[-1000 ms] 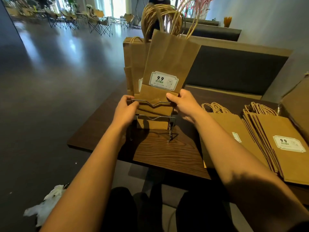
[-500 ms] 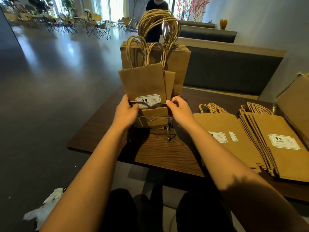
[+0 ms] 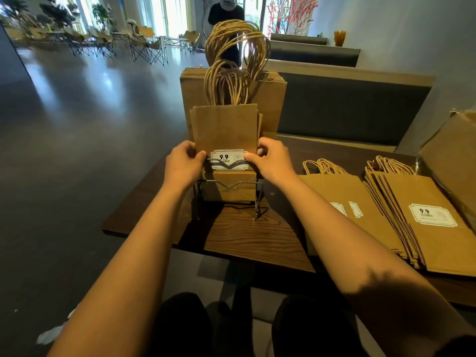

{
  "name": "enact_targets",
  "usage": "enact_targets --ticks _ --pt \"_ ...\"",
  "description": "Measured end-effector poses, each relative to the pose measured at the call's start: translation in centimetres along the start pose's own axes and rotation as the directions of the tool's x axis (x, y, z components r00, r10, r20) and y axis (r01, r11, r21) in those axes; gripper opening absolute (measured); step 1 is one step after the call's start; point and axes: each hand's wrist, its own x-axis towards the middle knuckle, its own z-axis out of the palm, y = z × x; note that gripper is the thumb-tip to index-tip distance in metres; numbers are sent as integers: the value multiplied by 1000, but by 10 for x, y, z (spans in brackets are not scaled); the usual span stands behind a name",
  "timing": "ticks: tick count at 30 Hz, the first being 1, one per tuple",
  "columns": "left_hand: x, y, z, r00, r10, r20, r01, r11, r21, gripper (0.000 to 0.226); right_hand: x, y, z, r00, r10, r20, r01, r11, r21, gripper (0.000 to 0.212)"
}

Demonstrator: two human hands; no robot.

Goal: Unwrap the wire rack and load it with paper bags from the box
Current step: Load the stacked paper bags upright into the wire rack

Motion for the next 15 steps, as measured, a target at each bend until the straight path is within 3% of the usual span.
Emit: enact_targets --ticks 3,9,15 --pt "-5 -8 1 999 -36 13 36 998 -47 18 0 3 -1 1000 19 -23 -18 999 37 11" --pt "-14 -15 5 998 -61 14 62 989 -132 17 -10 23 5 974 201 108 -217 960 177 33" --pt "-22 -10 9 999 -45 1 45 992 -119 32 -18 25 2 970 227 89 -243 936 253 29"
